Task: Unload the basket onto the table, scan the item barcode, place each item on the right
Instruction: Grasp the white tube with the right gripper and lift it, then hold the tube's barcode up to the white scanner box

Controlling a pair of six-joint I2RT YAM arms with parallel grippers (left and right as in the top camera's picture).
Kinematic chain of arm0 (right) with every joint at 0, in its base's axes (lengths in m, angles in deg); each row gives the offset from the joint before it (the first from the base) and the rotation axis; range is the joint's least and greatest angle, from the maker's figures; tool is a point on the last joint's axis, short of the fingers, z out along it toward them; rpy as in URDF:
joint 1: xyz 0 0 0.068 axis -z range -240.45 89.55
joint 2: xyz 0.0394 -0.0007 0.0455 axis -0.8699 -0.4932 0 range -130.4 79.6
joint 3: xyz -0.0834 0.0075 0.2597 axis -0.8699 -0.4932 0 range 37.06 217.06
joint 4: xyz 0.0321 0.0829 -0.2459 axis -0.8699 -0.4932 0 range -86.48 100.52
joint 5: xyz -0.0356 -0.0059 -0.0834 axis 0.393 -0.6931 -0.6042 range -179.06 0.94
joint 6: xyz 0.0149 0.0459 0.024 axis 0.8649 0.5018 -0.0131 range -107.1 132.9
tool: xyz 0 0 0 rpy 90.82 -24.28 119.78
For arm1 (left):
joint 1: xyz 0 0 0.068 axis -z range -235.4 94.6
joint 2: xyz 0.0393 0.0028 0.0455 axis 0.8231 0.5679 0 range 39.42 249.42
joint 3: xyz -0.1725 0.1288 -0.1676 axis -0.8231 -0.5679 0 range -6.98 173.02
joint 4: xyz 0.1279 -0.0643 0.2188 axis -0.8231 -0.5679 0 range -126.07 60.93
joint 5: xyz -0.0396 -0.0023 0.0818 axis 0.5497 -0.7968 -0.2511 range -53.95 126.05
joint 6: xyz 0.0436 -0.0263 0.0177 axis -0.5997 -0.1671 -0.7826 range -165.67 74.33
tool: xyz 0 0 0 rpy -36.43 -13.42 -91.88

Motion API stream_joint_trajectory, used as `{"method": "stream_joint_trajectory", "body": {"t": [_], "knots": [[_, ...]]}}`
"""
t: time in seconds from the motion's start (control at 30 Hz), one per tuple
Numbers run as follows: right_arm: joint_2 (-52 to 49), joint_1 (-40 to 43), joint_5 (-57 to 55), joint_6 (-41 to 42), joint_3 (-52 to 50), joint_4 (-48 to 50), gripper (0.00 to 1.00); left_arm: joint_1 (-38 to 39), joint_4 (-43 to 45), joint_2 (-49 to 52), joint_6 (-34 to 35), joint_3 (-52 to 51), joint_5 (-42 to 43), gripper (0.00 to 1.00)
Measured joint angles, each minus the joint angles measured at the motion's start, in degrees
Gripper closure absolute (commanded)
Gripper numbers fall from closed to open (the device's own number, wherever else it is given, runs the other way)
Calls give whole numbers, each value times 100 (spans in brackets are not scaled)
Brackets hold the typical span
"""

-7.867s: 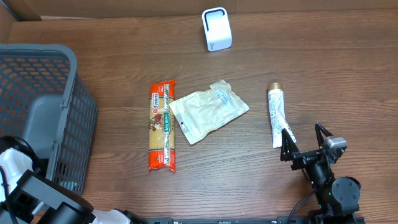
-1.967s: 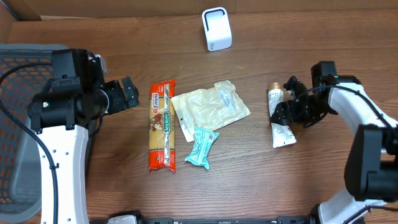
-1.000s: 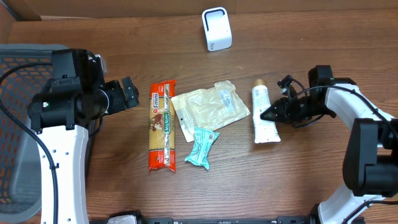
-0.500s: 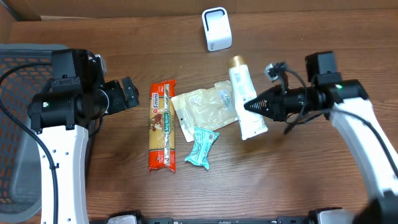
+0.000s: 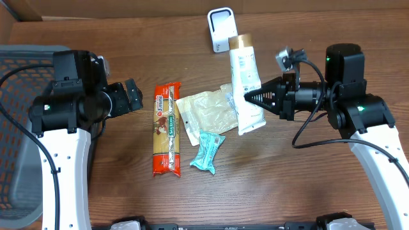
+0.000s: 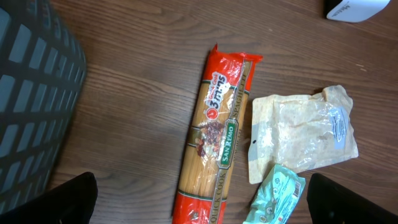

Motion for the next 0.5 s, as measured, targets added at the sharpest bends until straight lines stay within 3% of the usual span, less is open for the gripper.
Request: {"method": "stream_joint_trajectory", "body": {"t": [0.3,0.5], "knots": [[0,-238,-378,1611,0,986,97,0,0,0,0,0,0,0],[-74,-614,-1657,2035,94,1290,97,0,0,0,0,0,0,0]]}}
